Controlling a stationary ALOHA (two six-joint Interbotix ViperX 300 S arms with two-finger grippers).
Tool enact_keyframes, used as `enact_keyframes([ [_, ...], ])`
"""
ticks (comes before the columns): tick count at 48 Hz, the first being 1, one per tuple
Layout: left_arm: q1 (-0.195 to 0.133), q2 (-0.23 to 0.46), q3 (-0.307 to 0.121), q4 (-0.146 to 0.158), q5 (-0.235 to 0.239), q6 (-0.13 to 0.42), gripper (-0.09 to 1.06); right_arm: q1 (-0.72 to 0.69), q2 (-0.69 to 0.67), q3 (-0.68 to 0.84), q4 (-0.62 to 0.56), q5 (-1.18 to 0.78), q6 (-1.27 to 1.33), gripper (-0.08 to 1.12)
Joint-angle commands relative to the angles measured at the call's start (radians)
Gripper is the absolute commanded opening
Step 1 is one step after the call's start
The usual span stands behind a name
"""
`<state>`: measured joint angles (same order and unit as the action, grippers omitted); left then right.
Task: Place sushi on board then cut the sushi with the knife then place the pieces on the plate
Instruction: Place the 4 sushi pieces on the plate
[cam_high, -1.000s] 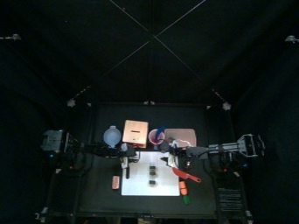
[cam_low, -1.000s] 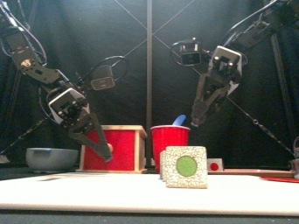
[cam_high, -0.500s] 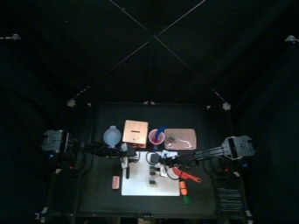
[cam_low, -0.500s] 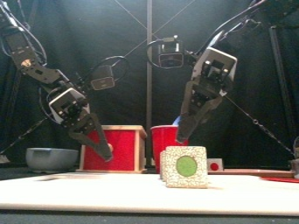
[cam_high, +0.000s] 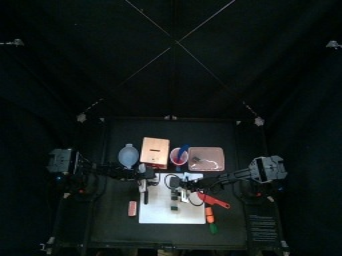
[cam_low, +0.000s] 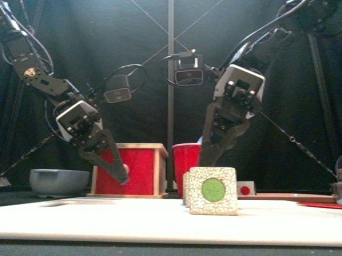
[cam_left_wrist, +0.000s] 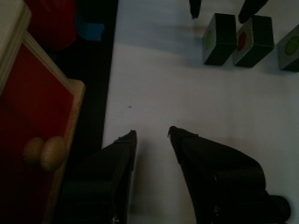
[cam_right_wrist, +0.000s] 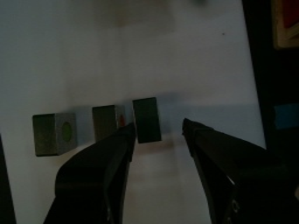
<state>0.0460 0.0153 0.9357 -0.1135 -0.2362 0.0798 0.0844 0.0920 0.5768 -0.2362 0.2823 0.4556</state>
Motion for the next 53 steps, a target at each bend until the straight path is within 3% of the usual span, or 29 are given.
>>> enact_keyframes([
  [1,0.002,-0.003,-0.015,0.000,-0.005,0.000,0.76,0.000,-0.008,-0.029,0.002,-0.003,0.002,0.83],
  [20,0.002,-0.003,-0.014,0.000,-0.003,0.000,0.76,0.002,0.066,-0.067,-0.003,-0.008,-0.003,0.80],
  [32,0.002,-0.003,-0.015,0.000,-0.005,0.000,0.76,-0.003,0.058,-0.064,0.000,-0.002,0.002,0.53],
  [39,0.000,-0.002,-0.018,0.000,-0.005,0.000,0.76,-0.017,-0.034,-0.012,0.006,0.052,0.005,0.53],
  [53,0.000,0.005,-0.021,0.000,-0.005,0.000,0.76,-0.172,-0.279,0.176,0.029,0.126,0.014,0.54],
])
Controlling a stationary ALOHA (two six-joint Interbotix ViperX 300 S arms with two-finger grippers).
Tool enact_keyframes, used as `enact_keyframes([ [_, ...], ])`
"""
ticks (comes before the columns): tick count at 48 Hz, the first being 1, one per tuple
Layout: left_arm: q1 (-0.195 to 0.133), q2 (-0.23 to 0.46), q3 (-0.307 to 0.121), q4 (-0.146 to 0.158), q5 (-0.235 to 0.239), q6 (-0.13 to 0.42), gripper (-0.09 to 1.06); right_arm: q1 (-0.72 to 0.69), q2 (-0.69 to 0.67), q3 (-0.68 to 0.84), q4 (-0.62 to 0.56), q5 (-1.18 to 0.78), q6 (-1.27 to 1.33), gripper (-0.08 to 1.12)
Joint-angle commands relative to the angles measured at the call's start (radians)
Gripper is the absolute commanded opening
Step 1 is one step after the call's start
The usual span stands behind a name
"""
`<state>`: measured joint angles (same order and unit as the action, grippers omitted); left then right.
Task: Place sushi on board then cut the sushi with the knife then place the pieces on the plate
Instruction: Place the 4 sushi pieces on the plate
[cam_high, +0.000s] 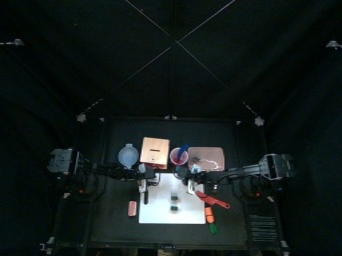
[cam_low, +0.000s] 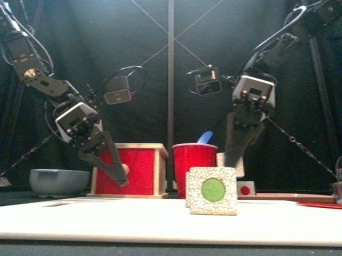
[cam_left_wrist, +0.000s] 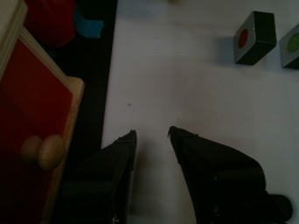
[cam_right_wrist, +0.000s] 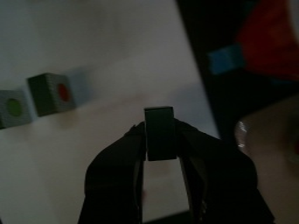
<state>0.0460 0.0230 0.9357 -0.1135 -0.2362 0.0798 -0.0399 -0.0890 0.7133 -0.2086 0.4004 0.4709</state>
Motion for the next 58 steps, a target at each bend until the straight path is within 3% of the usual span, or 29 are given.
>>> enact_keyframes([
  [1,0.000,-0.003,-0.021,0.000,-0.005,0.000,0.76,-0.061,-0.112,0.052,0.003,0.011,-0.002,0.54],
  [13,0.000,0.003,-0.023,0.000,-0.005,0.002,0.76,-0.268,-0.244,0.192,0.011,0.038,0.000,0.54],
  [25,0.012,0.011,-0.025,0.000,-0.005,0.005,0.76,-0.433,-0.227,0.261,0.006,-0.074,-0.008,0.55],
  [44,0.008,0.026,-0.044,0.000,-0.005,-0.002,0.76,-0.479,-0.089,0.264,-0.020,-0.138,-0.009,0.77],
  [58,0.008,0.028,-0.048,0.000,-0.005,-0.002,0.76,-0.463,-0.209,0.189,-0.051,-0.025,-0.011,0.81],
])
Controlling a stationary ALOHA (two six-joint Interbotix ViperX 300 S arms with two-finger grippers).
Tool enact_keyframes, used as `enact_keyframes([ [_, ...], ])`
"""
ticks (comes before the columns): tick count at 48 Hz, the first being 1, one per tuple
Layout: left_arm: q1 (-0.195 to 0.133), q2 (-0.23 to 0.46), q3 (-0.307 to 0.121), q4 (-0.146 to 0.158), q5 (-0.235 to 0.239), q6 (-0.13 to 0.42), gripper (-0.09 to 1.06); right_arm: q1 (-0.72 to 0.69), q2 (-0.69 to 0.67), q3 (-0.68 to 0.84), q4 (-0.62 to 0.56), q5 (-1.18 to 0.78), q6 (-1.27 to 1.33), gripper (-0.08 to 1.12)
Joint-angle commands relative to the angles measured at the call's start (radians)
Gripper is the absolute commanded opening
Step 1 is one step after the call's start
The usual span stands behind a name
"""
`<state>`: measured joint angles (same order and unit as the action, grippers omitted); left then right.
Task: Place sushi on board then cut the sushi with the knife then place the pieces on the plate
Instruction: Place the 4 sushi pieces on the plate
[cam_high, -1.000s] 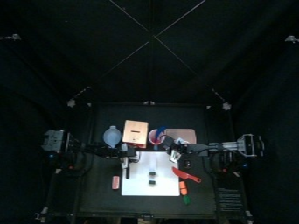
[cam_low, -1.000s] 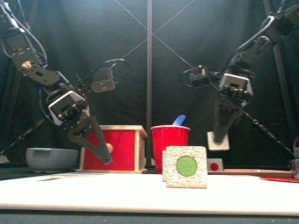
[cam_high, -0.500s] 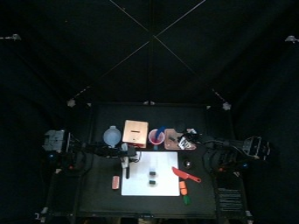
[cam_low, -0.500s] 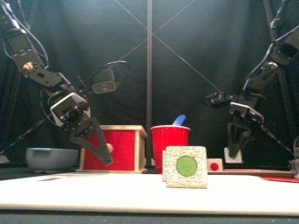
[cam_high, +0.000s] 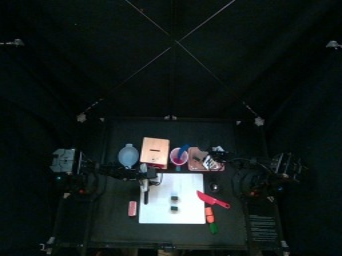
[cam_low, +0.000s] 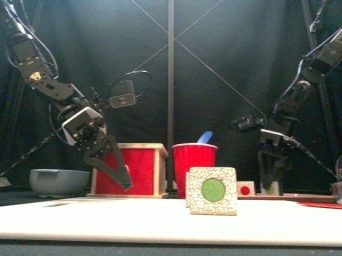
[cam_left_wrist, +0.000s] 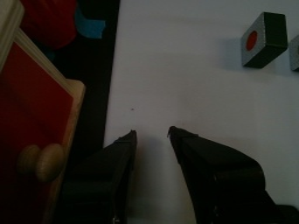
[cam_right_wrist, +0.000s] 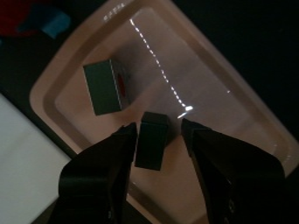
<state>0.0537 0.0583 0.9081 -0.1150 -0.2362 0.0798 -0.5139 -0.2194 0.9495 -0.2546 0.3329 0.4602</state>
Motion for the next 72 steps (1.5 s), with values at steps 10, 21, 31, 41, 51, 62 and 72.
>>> enact_keyframes([
  [10,0.003,-0.011,-0.015,0.002,-0.003,0.000,0.76,0.207,-0.163,-0.109,-0.002,0.077,0.006,0.81],
  [21,0.005,-0.012,-0.017,0.002,-0.003,0.002,0.76,0.482,-0.130,-0.170,-0.012,0.018,0.009,0.81],
  [31,0.006,-0.014,-0.017,0.002,-0.003,0.003,0.76,0.592,-0.031,-0.227,0.018,-0.052,0.008,0.81],
  [41,0.006,-0.014,-0.018,0.002,-0.005,0.000,0.76,0.641,0.067,-0.275,0.034,-0.091,0.008,0.81],
  [51,0.003,-0.012,-0.020,0.000,-0.005,-0.002,0.76,0.686,0.173,-0.341,0.041,-0.095,0.008,0.81],
  [62,0.002,-0.011,-0.021,0.002,-0.003,0.002,0.76,0.713,0.265,-0.399,0.046,-0.078,0.008,0.81],
  [72,0.002,-0.008,-0.021,0.002,-0.003,0.002,0.76,0.712,0.302,-0.420,0.046,-0.052,0.008,0.81],
])
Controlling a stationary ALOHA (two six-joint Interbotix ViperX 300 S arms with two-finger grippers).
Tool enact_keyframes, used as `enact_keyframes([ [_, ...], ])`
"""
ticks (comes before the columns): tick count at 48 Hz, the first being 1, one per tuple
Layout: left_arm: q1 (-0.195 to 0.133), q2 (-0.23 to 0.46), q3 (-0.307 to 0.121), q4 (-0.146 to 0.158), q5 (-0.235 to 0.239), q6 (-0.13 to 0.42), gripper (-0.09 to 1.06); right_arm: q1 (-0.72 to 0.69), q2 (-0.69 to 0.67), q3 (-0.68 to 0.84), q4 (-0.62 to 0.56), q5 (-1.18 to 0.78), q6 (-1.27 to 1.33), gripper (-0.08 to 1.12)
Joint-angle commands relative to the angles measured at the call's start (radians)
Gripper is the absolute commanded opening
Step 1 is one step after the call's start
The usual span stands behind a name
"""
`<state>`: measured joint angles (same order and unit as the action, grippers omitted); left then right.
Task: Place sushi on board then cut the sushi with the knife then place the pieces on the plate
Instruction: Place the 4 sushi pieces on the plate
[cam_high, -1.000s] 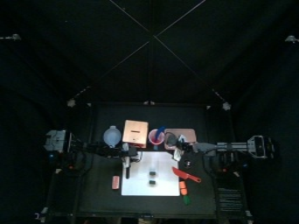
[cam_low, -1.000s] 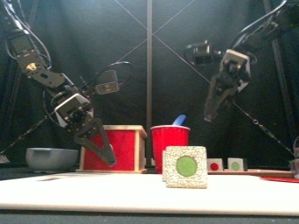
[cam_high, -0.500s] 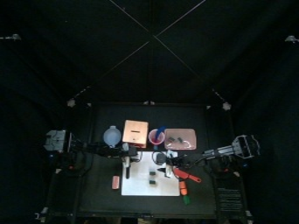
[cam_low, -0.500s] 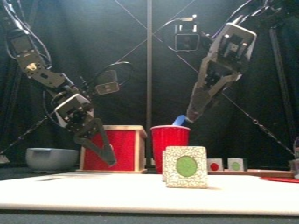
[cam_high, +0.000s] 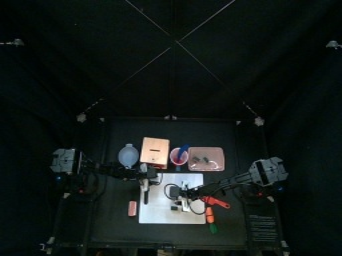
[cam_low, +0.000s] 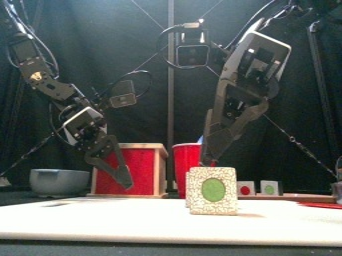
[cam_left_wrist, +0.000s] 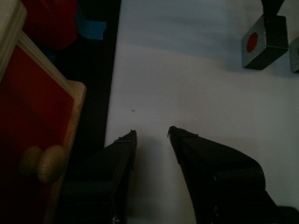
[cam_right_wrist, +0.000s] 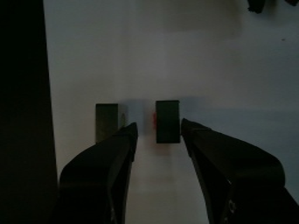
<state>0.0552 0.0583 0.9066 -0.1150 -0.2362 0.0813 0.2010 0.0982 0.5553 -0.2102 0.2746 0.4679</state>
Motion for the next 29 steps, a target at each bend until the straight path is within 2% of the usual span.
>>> enact_keyframes([
  [1,0.000,-0.008,-0.020,0.002,-0.003,0.000,0.76,-0.003,-0.014,-0.026,0.002,0.008,0.000,0.81],
  [29,-0.003,-0.006,-0.012,0.002,-0.003,-0.002,0.76,-0.015,0.026,-0.046,-0.017,0.011,-0.002,0.81],
])
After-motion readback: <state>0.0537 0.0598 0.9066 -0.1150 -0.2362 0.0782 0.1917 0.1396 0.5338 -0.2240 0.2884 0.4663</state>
